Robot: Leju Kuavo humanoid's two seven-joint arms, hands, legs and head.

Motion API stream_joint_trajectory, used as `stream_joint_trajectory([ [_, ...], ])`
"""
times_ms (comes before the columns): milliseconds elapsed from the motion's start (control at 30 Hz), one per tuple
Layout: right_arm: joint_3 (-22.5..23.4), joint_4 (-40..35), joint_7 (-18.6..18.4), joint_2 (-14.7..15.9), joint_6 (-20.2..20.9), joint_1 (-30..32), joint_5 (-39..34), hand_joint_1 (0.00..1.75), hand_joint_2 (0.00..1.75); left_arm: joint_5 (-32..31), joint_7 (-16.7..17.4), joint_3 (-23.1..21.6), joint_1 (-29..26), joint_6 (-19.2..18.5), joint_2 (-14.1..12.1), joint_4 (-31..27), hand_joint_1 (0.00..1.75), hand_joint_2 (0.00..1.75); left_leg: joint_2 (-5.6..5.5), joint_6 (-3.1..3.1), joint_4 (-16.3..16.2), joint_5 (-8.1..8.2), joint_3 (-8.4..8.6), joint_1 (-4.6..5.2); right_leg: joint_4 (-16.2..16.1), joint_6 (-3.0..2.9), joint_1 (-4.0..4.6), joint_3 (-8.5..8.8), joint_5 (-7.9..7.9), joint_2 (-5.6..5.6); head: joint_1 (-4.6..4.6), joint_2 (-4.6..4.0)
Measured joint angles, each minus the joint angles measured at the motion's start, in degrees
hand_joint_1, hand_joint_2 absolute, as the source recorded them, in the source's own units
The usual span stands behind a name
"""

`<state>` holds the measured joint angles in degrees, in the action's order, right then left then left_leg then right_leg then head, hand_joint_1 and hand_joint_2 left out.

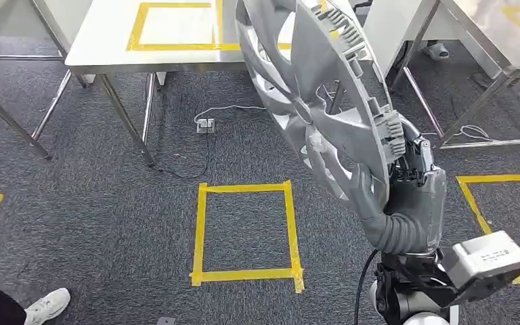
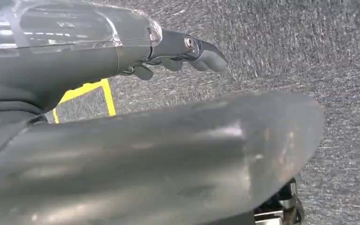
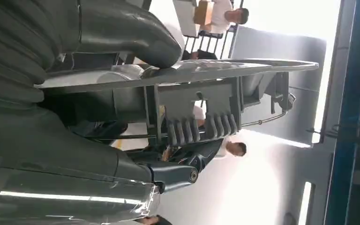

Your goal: Take the parts from the cabinet and place them on the table.

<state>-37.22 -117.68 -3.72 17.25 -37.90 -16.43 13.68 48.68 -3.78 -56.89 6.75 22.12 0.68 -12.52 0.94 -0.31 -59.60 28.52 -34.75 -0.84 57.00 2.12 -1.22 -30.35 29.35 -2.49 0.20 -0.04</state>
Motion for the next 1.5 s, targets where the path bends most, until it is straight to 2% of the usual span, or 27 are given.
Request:
stream_joint_trajectory([
  [367,0.02,0.04,0.00,0.02,0.04,-0.01,-1.64,1.75,1.75,0.37,0.17,0.00,0.00,0.00,-0.04,0.00,0.00,0.00,-0.14,-0.02,0.04,0.00,0.09,-0.19,0.23,0.36,0.16,-0.04,0.28,-0.10,0.00,0.00],
  [1500,0.94,0.04,0.92,0.07,0.17,0.53,-3.15,1.75,1.75,1.53,2.93,0.00,0.00,-0.07,0.46,0.00,0.00,0.00,-0.34,-0.03,0.04,0.01,0.08,-0.18,0.29,0.32,0.14,-0.05,0.32,-0.19,0.00,0.00],
])
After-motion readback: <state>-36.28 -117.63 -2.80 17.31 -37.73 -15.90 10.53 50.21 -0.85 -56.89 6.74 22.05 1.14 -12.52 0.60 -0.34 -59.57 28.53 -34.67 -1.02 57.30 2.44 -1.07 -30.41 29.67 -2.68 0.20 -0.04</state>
